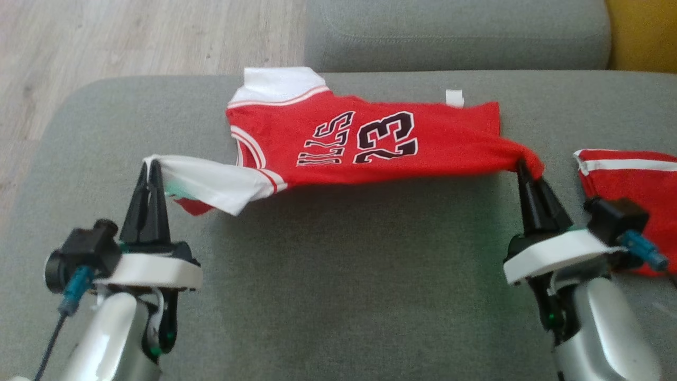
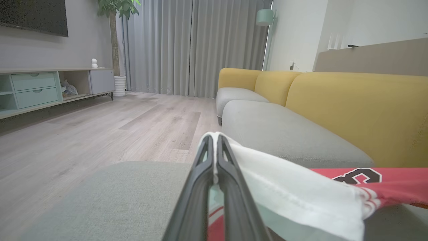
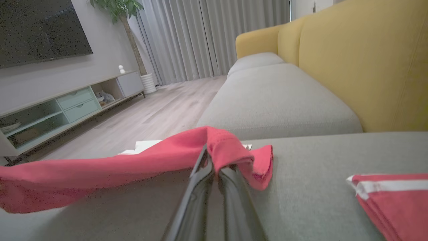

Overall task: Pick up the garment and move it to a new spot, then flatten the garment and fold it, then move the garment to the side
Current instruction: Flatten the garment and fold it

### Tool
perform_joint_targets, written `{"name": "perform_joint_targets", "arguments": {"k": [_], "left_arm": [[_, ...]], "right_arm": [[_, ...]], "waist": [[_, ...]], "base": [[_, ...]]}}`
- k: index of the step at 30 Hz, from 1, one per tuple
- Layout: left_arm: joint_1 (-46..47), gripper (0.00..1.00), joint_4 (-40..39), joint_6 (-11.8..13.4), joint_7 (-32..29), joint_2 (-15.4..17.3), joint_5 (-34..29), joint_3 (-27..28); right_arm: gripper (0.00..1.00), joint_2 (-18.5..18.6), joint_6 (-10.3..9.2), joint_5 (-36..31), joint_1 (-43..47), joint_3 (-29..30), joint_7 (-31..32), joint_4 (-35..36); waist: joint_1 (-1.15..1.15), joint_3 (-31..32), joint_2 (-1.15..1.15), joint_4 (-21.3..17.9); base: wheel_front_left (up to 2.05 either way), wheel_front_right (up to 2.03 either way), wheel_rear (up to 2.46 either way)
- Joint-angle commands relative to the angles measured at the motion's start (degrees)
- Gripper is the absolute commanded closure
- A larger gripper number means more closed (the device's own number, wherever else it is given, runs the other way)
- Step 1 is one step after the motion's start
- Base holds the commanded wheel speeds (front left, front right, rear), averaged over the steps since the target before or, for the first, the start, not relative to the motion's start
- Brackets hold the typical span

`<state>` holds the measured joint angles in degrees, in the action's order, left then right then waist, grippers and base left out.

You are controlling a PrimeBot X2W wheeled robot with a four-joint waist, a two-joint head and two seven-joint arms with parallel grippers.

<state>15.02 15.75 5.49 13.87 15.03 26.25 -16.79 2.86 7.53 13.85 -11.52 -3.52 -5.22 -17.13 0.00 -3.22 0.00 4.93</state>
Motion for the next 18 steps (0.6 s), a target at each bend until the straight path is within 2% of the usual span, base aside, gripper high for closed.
{"name": "perform_joint_targets", "arguments": {"k": [1, 4, 8, 15, 18], "left_arm": [[3.8, 1.0, -2.5, -0.2, -0.5, 2.1, 0.4, 2.9], [5.7, 1.0, -4.0, -0.6, -1.7, 2.6, 1.5, 3.5], [9.9, 1.0, -7.2, -0.5, -2.9, 2.3, 4.6, 6.3], [15.5, 1.0, -16.3, 1.7, -2.9, 0.8, 9.1, 11.2], [16.5, 1.0, -22.3, 3.1, -3.5, 0.4, 10.3, 12.7]], "right_arm": [[1.0, 0.0, -0.04, -0.7, -1.9, -0.7, 0.4, 4.1], [1.0, 0.2, -0.04, -0.6, -2.9, -0.1, 2.8, 8.5], [1.0, 3.1, -0.04, -0.1, -5.7, 0.7, 5.8, 14.3], [1.0, 6.4, -0.04, 1.5, -10.0, -0.6, 7.4, 22.1], [1.0, 6.6, -0.04, 2.8, -10.7, 0.1, 8.8, 25.6]], "waist": [[0.0, 0.8, 0.0, -0.3], [0.0, 1.7, 0.0, -0.6], [0.0, 3.1, 0.0, -0.8], [0.0, 4.7, 0.0, -1.4], [0.0, 5.0, 0.0, -1.6]], "base": [[0.0, 0.0, 0.0], [0.0, 0.0, 0.0], [0.0, 0.0, 0.0], [0.0, 0.0, 0.0], [0.0, 0.0, 0.0]]}}
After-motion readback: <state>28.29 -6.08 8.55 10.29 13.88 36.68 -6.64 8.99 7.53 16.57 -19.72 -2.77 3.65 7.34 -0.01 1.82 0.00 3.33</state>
